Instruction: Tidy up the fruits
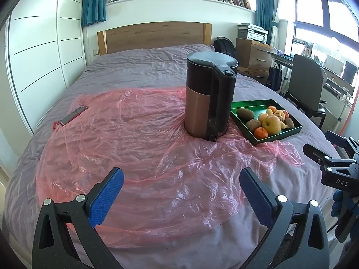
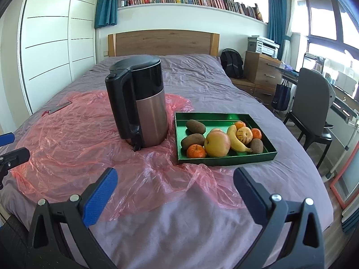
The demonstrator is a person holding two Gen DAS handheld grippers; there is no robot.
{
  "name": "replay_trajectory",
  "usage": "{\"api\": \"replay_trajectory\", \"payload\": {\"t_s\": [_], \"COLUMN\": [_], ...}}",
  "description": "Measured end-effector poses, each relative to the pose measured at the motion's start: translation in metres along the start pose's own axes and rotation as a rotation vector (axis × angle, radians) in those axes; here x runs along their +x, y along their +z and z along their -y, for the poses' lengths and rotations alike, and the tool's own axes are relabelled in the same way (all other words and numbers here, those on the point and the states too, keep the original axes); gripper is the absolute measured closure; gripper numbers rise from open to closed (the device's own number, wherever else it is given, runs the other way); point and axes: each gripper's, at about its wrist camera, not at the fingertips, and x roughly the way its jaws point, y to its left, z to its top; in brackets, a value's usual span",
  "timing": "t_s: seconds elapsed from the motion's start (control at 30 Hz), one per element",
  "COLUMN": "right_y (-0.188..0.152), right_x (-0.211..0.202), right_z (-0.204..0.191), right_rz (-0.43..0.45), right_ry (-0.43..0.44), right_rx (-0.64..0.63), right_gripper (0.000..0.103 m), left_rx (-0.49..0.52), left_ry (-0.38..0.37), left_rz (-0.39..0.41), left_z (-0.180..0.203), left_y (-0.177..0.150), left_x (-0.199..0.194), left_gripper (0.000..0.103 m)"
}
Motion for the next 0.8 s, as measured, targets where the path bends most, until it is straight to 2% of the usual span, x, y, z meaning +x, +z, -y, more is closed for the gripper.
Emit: {"api": "replay_trajectory", "payload": {"t_s": [0.8], "right_y": [-0.0032], "right_x": [0.0024], "right_z": [0.0058], "right_rz": [-0.016], "right_ry": [-0.01], "right_rx": [0.015], "right_gripper": [0.0], "left_rx": [0.002], "left_ry": [-0.007], "left_rz": [0.004], "left_z": [0.0013], "left_y": [-0.001], "left_x": [-0.0021], "left_gripper": [0.001]}}
